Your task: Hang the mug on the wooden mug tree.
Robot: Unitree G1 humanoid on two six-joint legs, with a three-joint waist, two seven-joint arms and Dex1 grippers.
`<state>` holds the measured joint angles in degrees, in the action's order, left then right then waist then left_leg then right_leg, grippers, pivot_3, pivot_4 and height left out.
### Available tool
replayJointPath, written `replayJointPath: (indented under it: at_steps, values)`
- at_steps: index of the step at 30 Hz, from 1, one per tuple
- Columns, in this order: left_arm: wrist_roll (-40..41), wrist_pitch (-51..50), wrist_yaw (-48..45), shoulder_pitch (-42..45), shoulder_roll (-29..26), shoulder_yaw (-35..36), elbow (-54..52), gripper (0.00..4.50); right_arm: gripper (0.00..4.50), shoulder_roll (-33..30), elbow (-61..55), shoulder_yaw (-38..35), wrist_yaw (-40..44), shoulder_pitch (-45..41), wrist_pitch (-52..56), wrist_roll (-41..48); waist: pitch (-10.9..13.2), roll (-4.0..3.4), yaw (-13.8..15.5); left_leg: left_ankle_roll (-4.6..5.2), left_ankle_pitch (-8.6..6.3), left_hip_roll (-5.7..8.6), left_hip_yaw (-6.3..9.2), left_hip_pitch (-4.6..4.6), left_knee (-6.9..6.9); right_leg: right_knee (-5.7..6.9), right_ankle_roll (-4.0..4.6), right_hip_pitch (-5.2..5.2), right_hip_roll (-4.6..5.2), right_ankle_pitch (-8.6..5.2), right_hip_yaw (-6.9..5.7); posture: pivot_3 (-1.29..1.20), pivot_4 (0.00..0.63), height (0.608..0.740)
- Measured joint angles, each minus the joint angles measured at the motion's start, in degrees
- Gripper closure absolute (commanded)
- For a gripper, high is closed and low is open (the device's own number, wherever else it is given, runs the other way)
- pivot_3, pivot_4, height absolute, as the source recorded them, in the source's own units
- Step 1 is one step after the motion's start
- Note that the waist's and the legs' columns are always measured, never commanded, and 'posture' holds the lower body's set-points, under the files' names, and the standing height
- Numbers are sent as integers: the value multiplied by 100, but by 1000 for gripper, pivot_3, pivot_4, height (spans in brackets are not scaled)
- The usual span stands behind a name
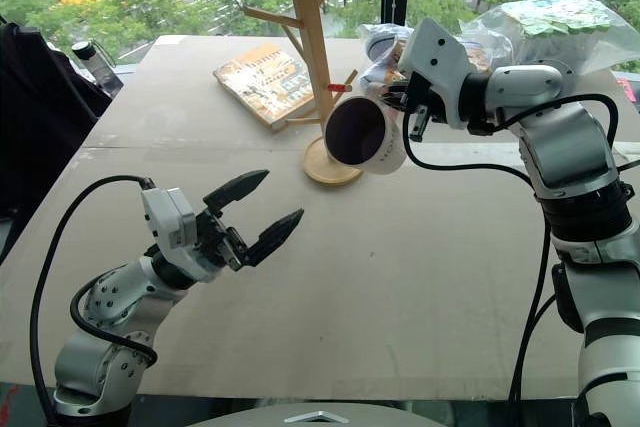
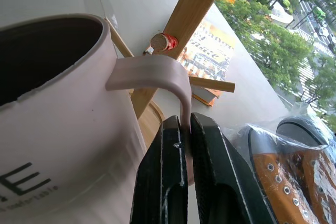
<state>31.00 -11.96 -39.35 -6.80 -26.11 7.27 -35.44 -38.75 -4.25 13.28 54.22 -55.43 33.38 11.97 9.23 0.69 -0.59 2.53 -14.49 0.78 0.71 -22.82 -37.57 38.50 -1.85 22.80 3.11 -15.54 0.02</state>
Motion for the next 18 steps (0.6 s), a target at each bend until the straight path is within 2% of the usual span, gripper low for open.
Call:
replayJointPath:
  at_steps: [7, 18]
  values:
    - [68, 58, 8, 24, 0, 91, 0, 0, 4423, 243, 276, 380, 24, -651, 105, -417, 1, -2, -8, -1, 0, 0, 0, -1, 8, -5, 1, 4, 1, 0, 0, 0, 150, 740]
    - [67, 131, 34, 35, 41, 91, 1, 0, 4423, 499, 663, 723, 128, -980, -171, -949, 2, -3, -11, -2, 0, 0, -1, -15, 17, -10, 1, 22, 2, 1, 0, 0, 150, 740]
